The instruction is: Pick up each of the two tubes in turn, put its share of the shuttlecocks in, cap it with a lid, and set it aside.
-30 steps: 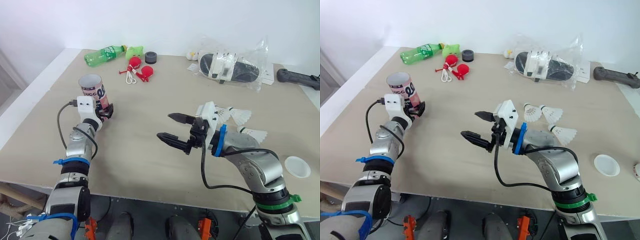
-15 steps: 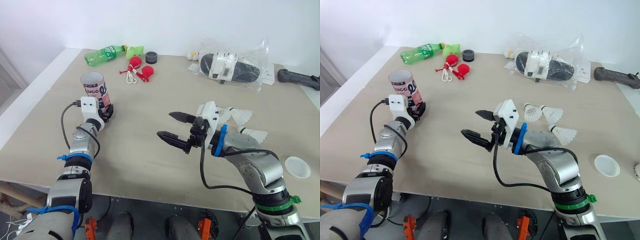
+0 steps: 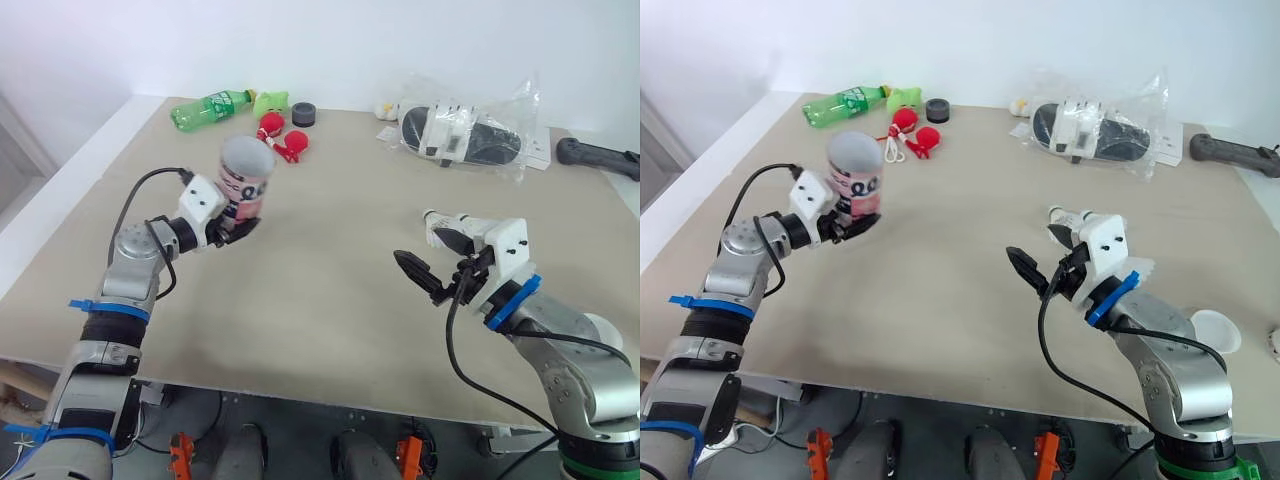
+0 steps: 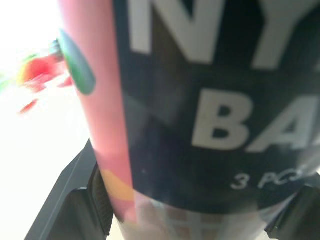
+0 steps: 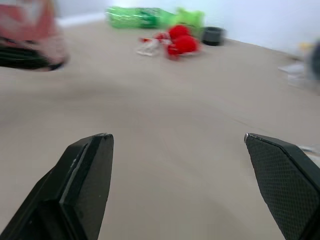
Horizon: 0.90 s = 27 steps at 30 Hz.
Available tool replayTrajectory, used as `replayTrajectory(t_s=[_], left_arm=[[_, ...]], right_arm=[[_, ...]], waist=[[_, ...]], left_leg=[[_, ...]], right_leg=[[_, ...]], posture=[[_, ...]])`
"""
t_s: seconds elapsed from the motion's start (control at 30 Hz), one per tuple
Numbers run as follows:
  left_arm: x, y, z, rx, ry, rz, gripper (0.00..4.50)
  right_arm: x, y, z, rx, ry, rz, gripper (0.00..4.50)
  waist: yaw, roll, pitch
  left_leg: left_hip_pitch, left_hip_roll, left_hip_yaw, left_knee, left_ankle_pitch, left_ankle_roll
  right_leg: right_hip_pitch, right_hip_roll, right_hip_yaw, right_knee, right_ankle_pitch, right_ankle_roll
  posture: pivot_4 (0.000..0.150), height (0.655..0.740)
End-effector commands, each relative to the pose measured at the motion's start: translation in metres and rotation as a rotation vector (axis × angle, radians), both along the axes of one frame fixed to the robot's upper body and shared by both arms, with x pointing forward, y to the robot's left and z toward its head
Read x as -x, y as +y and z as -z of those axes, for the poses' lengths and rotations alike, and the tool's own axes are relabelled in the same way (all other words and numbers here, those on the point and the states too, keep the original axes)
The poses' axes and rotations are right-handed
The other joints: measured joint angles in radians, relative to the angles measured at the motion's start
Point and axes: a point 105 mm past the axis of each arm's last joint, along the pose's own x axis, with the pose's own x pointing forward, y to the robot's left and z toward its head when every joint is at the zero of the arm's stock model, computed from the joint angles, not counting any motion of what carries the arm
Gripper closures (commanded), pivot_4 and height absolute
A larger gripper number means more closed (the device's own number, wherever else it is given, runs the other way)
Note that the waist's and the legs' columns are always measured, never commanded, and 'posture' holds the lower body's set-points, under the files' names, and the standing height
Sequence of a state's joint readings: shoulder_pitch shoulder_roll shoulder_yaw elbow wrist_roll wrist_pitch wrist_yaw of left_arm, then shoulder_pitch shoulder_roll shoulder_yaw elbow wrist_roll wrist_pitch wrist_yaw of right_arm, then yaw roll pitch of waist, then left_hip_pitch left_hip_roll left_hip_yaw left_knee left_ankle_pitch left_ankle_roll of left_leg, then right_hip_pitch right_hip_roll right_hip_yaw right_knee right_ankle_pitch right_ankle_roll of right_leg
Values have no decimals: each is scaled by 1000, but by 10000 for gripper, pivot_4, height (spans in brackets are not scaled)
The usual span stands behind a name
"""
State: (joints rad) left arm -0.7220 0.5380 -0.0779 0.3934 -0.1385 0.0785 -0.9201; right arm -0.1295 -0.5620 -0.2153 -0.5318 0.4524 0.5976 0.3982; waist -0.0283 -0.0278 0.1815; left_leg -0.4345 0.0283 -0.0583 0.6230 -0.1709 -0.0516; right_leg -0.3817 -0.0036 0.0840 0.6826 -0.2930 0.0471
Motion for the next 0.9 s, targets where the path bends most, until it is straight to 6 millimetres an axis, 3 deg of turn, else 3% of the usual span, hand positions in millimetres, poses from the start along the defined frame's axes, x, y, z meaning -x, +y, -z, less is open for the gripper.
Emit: replayTrajectory(t_s=[0.03, 0.23, 0.53, 0.9], left_arm=[[12, -9, -9, -110, 28, 112, 15130], [17, -14, -8, -296, 105, 205, 15130], [40, -20, -4, -463, 251, 288, 15130], [49, -22, 18, -514, 326, 290, 15130]], right_arm=[[0, -18, -8, 75, -71, 151, 0], [-12, -17, 8, 47, -55, 283, 0], [-59, -9, 41, -35, 42, 429, 0], [-117, -2, 50, -98, 44, 483, 0]], waist=[[-4, 0, 0], [-11, 0, 0], [-20, 1, 1], [-20, 2, 1]], left_leg=[[0, 1, 0, 0, 1, 1], [0, 2, -1, -2, 4, 4], [-4, 2, 0, -3, 5, 4], [-5, 1, 1, -5, 5, 4]], right_leg=[[0, 1, 0, 0, 0, 0], [-1, 3, 0, 1, 0, 1], [-7, 3, 1, 2, 2, -1], [-8, 2, 1, 2, 2, -2]], posture=[[1500, 7400], [1500, 7400], [1500, 7400], [1500, 7400]])
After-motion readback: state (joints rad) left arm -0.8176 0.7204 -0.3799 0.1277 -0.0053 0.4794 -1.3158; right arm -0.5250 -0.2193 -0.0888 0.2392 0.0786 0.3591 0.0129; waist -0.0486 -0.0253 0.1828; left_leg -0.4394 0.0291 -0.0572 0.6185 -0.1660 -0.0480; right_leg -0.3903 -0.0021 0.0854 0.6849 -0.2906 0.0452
